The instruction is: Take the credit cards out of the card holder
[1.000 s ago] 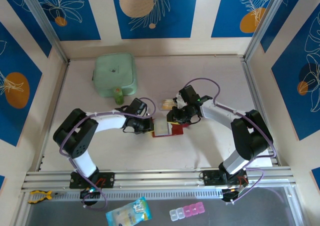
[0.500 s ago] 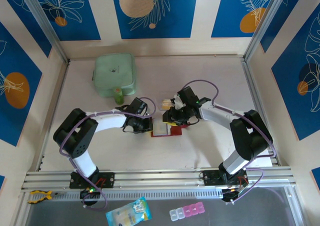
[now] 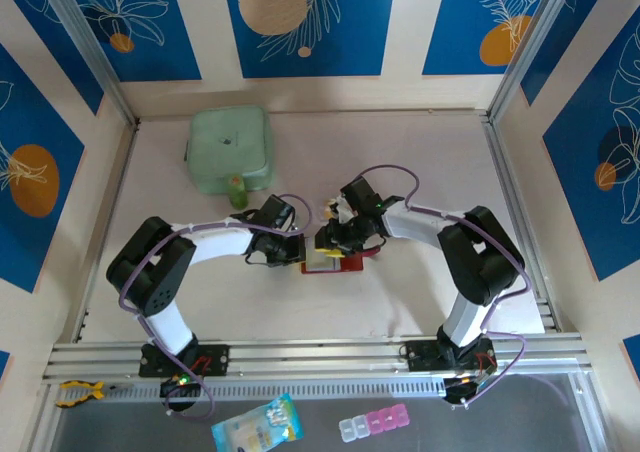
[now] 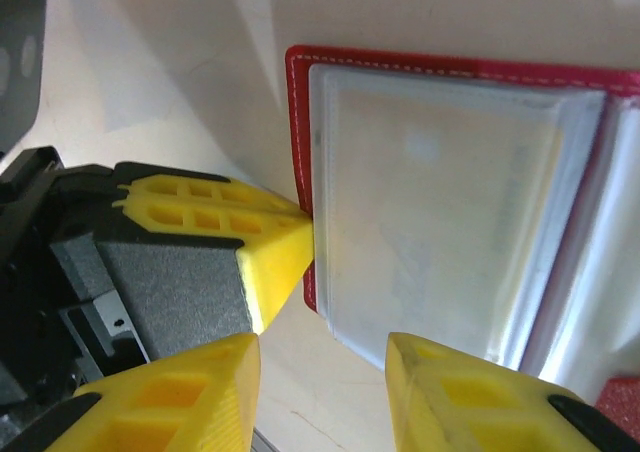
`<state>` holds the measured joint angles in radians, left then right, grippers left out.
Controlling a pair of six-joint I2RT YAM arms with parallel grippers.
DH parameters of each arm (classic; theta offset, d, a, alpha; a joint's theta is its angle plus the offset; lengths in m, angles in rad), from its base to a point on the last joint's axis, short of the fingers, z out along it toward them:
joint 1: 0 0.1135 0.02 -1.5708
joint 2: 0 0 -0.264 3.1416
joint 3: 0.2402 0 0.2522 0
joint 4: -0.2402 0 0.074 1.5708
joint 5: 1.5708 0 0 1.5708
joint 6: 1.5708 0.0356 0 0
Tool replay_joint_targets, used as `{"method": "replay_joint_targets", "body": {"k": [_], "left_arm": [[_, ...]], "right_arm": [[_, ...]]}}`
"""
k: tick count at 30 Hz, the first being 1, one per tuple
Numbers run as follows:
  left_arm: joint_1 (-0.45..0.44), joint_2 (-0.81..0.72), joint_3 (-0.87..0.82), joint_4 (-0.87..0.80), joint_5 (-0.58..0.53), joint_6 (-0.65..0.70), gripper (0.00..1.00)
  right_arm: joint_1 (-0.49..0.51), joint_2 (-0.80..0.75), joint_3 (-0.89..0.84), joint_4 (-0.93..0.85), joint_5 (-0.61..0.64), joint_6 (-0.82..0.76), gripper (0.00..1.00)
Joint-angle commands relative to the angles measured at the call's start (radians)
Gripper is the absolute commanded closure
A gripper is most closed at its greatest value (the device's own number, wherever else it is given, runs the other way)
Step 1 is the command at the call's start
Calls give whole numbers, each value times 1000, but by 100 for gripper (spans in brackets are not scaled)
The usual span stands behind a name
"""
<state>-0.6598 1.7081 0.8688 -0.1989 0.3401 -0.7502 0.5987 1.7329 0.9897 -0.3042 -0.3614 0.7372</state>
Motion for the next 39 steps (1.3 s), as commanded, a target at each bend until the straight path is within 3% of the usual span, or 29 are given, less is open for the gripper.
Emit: {"method": "replay_joint_targets", "body": {"k": [1, 17, 31, 39], "left_arm": [[-6, 7, -1, -25, -16, 11, 99], [-8, 10, -2, -34, -21, 15, 99], [-6, -6, 16, -51, -24, 17, 99], [-7, -65, 50, -65, -17, -4, 90]], "right_arm": [[9, 30, 42, -37, 23, -12, 62], [-12, 58, 19, -84, 90, -42, 64], [-62, 23, -60, -25, 29, -48, 64], [-81, 13, -98, 36, -16, -22, 65]]}}
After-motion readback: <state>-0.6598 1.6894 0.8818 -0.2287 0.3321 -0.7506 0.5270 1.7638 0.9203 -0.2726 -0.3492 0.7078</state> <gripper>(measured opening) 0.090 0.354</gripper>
